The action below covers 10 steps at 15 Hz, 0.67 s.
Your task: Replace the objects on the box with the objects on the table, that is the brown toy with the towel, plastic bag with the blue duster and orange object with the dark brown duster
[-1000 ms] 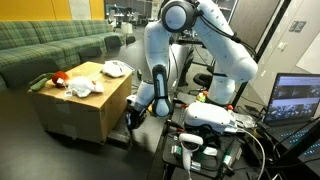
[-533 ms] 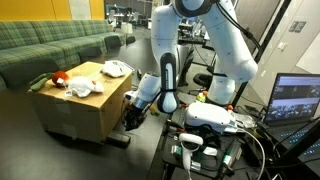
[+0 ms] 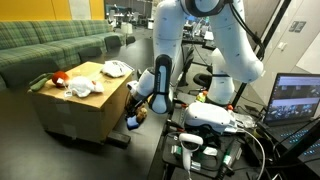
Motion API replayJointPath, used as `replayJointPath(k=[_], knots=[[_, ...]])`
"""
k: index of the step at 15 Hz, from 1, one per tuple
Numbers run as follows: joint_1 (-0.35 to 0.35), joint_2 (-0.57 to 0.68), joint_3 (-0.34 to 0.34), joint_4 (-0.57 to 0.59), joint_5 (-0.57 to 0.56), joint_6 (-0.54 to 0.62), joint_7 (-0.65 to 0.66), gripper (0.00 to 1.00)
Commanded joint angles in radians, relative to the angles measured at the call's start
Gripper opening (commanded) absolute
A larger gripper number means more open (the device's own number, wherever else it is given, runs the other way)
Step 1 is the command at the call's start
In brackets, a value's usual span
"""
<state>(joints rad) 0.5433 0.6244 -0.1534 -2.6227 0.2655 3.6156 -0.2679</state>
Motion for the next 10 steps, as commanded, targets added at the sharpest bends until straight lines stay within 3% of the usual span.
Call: replayJointPath(k=[1,5,8,10], knots=[[0.231,0.05,-0.138,0.002,0.252,-0.021,0.006,0.74],[0.453,0.082,-0.238,0.014,0.483,-0.205,0.039,0.99],[0.603,0.114,-0.325,0.049,0.596,-0.401,0.096,1.0],[0.668,0.132,-0.38,0.08,0.604,-0.528,0.163,1.0]])
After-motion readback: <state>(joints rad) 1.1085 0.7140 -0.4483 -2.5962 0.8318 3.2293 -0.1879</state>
